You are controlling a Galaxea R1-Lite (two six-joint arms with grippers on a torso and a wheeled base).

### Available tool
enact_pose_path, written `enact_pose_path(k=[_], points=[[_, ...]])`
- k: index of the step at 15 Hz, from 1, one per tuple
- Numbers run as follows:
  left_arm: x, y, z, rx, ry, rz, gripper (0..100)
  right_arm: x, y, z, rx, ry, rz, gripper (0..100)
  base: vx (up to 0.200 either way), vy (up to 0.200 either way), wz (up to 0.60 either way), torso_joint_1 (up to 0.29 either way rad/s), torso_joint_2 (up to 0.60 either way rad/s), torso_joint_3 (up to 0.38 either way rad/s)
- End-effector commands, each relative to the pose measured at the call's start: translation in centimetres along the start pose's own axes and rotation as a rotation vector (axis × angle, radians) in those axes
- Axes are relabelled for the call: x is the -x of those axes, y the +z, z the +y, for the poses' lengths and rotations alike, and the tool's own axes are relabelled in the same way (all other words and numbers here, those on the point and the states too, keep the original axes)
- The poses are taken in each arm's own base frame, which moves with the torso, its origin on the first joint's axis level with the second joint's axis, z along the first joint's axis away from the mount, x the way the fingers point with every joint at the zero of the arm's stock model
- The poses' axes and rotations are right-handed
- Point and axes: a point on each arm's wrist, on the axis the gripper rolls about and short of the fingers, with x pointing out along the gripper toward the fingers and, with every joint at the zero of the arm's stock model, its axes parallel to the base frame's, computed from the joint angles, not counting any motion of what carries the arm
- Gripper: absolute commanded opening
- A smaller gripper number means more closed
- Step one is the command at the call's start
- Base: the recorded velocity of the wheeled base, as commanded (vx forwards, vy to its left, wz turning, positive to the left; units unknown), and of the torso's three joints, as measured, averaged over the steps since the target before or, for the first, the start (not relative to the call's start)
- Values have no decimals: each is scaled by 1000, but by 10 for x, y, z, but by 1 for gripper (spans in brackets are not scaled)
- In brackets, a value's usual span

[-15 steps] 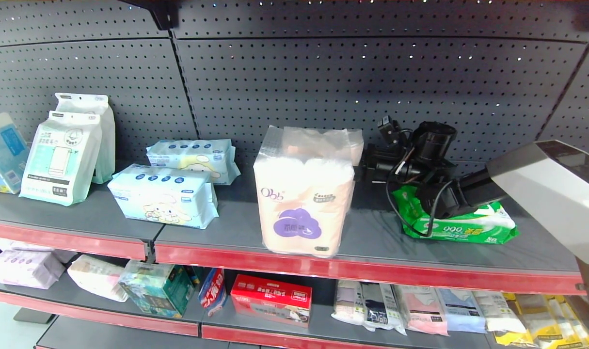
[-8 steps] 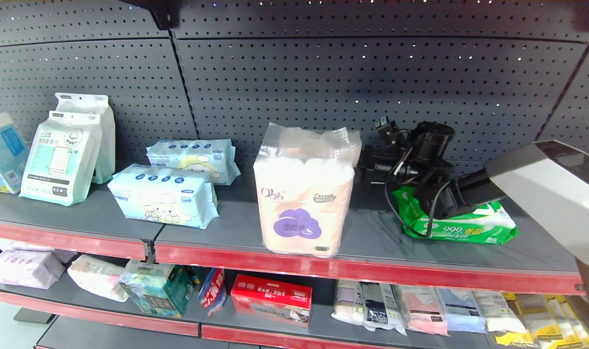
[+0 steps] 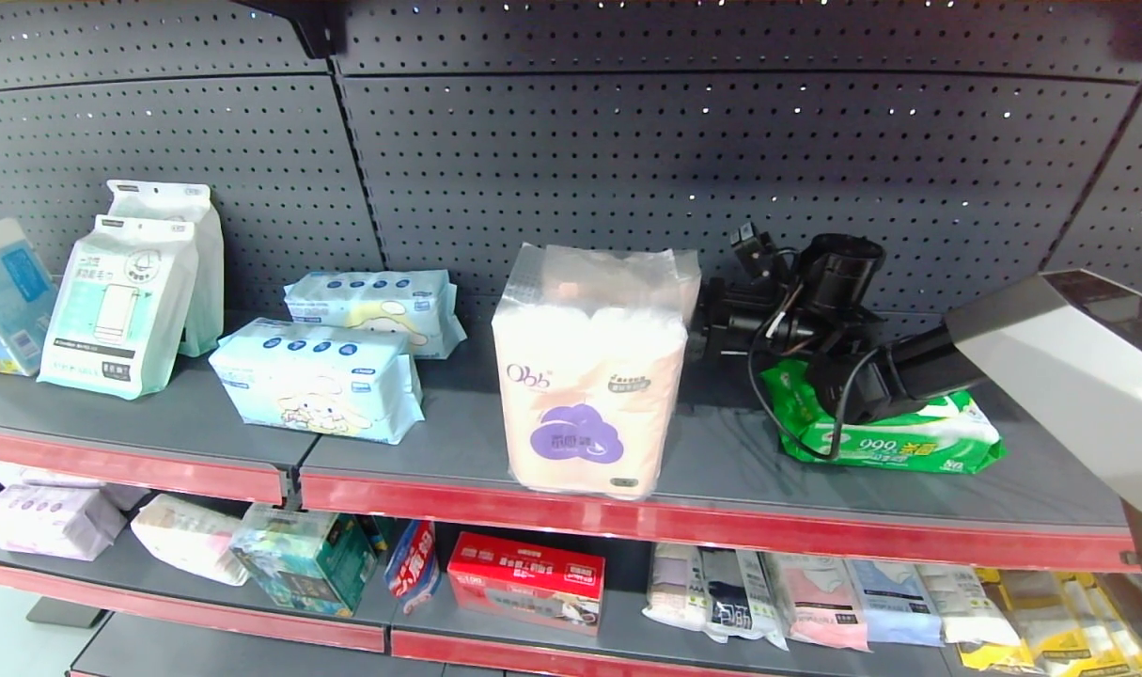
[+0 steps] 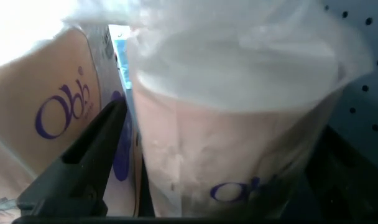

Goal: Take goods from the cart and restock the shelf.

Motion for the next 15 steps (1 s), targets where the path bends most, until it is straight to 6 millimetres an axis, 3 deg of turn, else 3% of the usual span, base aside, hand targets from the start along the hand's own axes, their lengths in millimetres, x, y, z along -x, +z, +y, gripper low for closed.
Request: enact_pose_path(k=[1,5,15], points=[[0,0,0,0,0,0,100,4,10,1,8,-7,-4,100,0,0,0,0,0,0],[0,0,0,0,0,0,100,20,32,3,5,-33,0,100,0,0,0,0,0,0],[0,0,0,0,0,0,100,29,81,18,26,-43,-52,100,0,0,0,0,0,0]])
